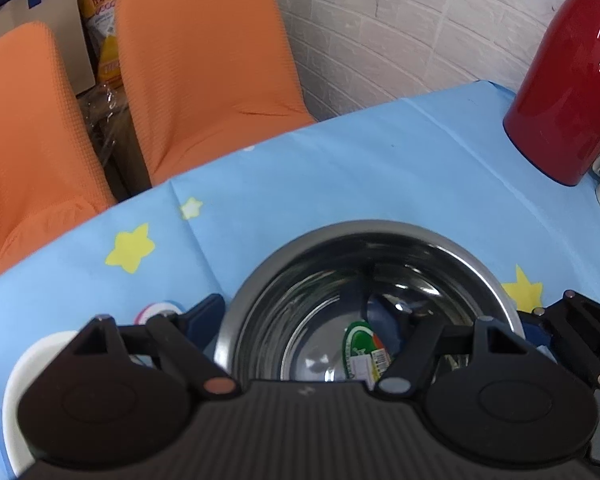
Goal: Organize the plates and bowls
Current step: 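Lift the steel bowl with the left gripper toward the white bowl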
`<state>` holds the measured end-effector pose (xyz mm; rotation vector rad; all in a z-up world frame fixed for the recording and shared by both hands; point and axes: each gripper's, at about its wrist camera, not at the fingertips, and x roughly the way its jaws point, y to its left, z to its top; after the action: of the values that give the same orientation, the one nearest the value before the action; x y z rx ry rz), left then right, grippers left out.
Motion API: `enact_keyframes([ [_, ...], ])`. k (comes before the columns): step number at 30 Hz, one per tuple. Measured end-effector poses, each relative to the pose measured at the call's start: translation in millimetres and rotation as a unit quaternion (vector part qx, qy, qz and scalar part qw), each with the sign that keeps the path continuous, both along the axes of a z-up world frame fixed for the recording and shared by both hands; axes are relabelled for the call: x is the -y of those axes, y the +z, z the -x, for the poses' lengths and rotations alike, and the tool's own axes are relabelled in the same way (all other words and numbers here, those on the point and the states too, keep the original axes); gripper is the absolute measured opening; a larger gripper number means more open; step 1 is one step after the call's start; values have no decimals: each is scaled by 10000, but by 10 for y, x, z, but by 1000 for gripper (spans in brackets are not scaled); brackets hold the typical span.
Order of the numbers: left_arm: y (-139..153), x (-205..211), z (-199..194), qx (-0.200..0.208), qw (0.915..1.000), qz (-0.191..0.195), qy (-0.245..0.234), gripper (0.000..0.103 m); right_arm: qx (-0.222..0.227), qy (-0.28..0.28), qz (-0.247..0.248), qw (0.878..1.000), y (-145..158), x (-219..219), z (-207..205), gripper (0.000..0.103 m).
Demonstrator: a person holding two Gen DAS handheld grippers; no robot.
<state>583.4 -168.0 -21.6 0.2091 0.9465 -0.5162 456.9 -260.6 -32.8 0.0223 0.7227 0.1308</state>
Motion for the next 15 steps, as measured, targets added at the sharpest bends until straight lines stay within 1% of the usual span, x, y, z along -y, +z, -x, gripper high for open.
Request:
enact_keyframes([
  [1, -6, 6, 4, 20, 10000, -27, -14, 69, 41, 80, -10, 10000, 3, 2, 7, 62],
  [2, -12, 14, 15, 46, 10000, -59, -38, 64, 53, 147, -41, 9999, 9, -2, 10, 58],
  [3, -7, 13, 25, 82, 9999, -52, -56, 59, 50, 195, -47, 9998, 14, -13, 9, 51],
  [4, -3, 2, 25, 84, 9999, -54, -27, 58, 46, 175, -40, 9998, 17, -16, 10, 50],
  [6, 13, -22, 23, 87, 9999, -77, -18, 46, 51, 163, -83, 9998, 14, 16, 6, 47],
  [7, 27, -34, 32, 61, 9999, -76, -35, 44, 41, 141, -91, 9999, 22, 20, 12, 46],
  [11, 108, -37, 152, 74, 9999, -108, -49, 43, -21, 101, -232, 9997, 58, 30, 77, 46],
  [15, 259, -44, 395, 205, 9997, -83, -117, 43, 78, 90, -97, 9999, 152, -30, 262, 46],
])
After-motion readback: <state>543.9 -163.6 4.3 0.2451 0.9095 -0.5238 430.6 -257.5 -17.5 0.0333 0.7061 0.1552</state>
